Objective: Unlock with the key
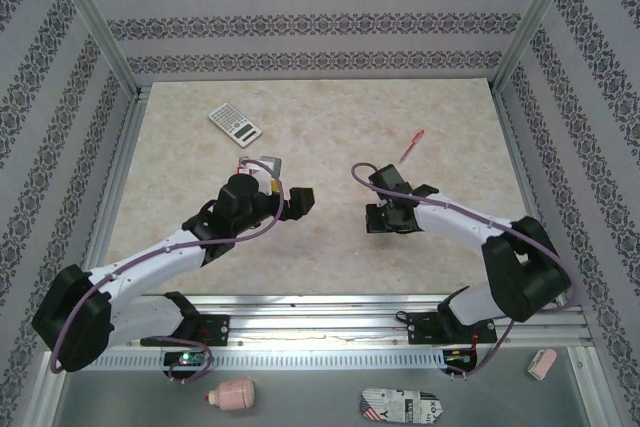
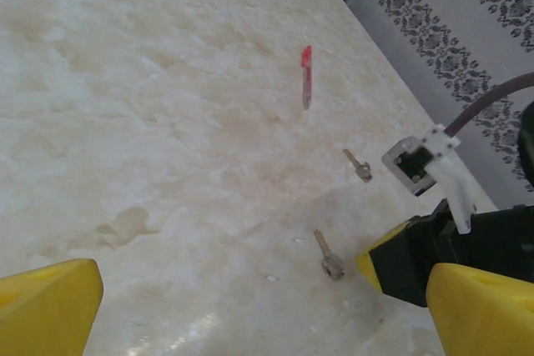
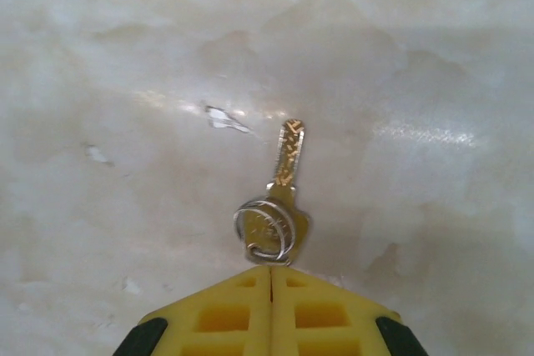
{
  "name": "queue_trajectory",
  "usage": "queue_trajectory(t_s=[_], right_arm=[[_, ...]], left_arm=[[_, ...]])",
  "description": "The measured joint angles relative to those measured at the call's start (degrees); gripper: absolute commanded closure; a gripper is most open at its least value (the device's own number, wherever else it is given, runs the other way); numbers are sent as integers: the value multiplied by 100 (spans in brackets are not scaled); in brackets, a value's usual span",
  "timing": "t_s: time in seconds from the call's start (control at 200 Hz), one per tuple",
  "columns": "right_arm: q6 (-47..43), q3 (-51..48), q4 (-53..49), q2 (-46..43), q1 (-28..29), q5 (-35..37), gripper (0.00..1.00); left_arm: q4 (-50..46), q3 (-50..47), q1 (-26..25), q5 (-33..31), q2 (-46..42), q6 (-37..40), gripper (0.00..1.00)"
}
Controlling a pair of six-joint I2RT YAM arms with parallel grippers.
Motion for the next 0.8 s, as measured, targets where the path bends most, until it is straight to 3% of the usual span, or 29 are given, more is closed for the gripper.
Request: queue_trajectory(t_s=[0.125, 0.185, 0.3, 0.49, 0.804], right_arm=[[-94, 0, -85, -485, 33, 22, 100], [-98, 0, -116, -586, 28, 20, 74], [-162, 13, -166, -321, -11, -33, 63], [-238, 20, -177, 557, -11, -72, 64], [-256, 153, -116, 717, -11, -48, 67]], left_arm=[[221, 0, -7, 184, 354, -494, 2], [299, 0, -7, 275, 496, -708, 2], [382, 0, -7, 341, 597, -990, 2], [391, 0, -7, 334, 474, -1067, 1], [374, 0, -7, 310, 173, -1047, 1]])
